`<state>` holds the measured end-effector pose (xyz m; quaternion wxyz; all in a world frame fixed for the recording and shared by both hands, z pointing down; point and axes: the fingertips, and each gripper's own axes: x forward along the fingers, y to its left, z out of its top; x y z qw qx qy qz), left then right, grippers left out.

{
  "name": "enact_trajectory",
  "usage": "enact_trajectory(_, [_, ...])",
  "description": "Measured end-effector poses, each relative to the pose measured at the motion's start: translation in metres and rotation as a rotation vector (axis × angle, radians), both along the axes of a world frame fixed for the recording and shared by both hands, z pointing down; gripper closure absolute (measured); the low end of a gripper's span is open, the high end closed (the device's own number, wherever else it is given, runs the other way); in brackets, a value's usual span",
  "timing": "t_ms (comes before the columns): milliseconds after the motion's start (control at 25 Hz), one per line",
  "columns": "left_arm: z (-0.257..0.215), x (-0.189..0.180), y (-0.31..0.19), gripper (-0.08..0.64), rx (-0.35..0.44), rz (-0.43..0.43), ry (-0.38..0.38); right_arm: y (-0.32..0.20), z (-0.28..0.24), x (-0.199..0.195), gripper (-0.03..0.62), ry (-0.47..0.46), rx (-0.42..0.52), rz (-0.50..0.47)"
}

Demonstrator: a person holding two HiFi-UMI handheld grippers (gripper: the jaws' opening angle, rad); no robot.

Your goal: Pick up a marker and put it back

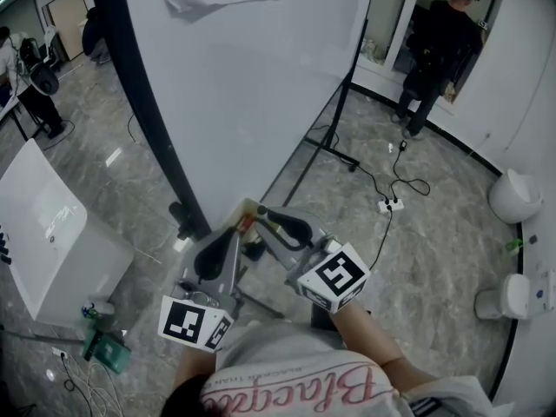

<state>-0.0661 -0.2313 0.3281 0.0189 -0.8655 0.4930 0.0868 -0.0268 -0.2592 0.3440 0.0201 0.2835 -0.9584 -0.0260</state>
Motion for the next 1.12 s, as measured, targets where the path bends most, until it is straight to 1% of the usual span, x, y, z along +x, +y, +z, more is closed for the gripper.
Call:
enact_trajectory(160, [0.003,-0.016,-0.001,0.560,-0.012,-0.050,0.016,0.009,0.040,-0.025,0.525,0.153,-0.043,-0.065])
enact_trajectory(280, [0.006,-0.025,0.001,0.561,-0.019,-0.077,0.024,0.016,0.062,-0.039,0.525,0.237,-0.075,-0.124])
enact_trajectory(400, [0.007,-0.031,0.003,0.561,-0.023,-0.095,0.031,0.021,0.075,-0.052,0.525,0.285,-0.080,-0.174])
enact_trajectory(520, [0.008,-0.034,0.004,0.560,-0.023,-0.105,0.034,0.023,0.079,-0.060,0.526,0.295,-0.085,-0.204])
enact_trajectory(600, [0.009,-0.036,0.004,0.560,-0.026,-0.108,0.034,0.023,0.080,-0.062,0.514,0.288,-0.094,-0.216])
enact_trajectory(640, [0.010,-0.037,0.004,0.560,-0.028,-0.108,0.034,0.023,0.079,-0.062,0.454,0.283,-0.095,-0.217])
enact_trajectory(680, [0.011,-0.036,0.004,0.561,-0.029,-0.108,0.033,0.023,0.078,-0.060,0.430,0.276,-0.094,-0.215])
enact_trajectory(760, [0.011,-0.035,0.003,0.560,-0.031,-0.106,0.031,0.021,0.071,-0.053,0.430,0.255,-0.094,-0.198])
enact_trajectory(840, [0.011,-0.034,0.003,0.561,-0.032,-0.103,0.031,0.019,0.058,-0.043,0.430,0.206,-0.104,-0.171])
enact_trajectory(960, [0.009,-0.030,0.002,0.561,-0.031,-0.093,0.030,0.017,0.024,-0.024,0.433,0.090,-0.104,-0.128])
enact_trajectory(1120, [0.002,-0.020,0.000,0.560,-0.017,-0.067,0.026,0.018,-0.027,0.004,0.487,-0.071,-0.058,-0.085])
